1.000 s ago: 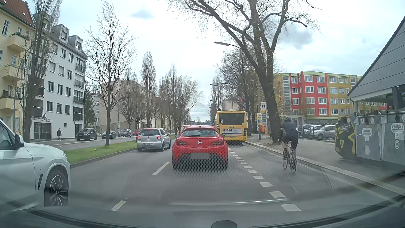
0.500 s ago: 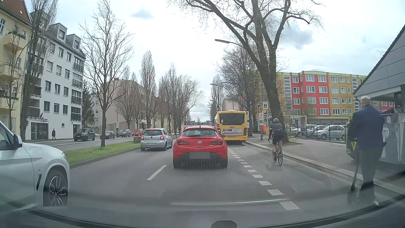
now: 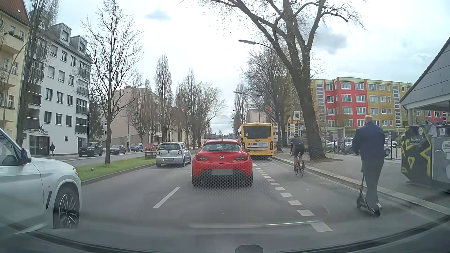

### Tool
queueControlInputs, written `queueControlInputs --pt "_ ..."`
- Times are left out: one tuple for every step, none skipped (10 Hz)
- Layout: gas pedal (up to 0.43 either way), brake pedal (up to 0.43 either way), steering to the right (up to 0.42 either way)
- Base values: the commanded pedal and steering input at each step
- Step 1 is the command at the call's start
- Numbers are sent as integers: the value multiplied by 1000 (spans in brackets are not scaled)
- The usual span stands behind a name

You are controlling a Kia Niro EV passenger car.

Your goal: Follow the waypoints while adhering to traffic rules and regulations

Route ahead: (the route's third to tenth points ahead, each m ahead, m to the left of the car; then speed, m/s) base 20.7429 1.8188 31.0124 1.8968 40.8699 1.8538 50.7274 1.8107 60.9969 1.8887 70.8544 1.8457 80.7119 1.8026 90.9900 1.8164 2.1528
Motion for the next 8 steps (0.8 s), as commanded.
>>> queueControlInputs --pt "59 0 1" --pt "59 0 1" --pt "59 0 1" --pt "59 0 1" --pt "59 0 1" --pt "59 0 1" --pt "59 0 1" --pt "59 0 1"
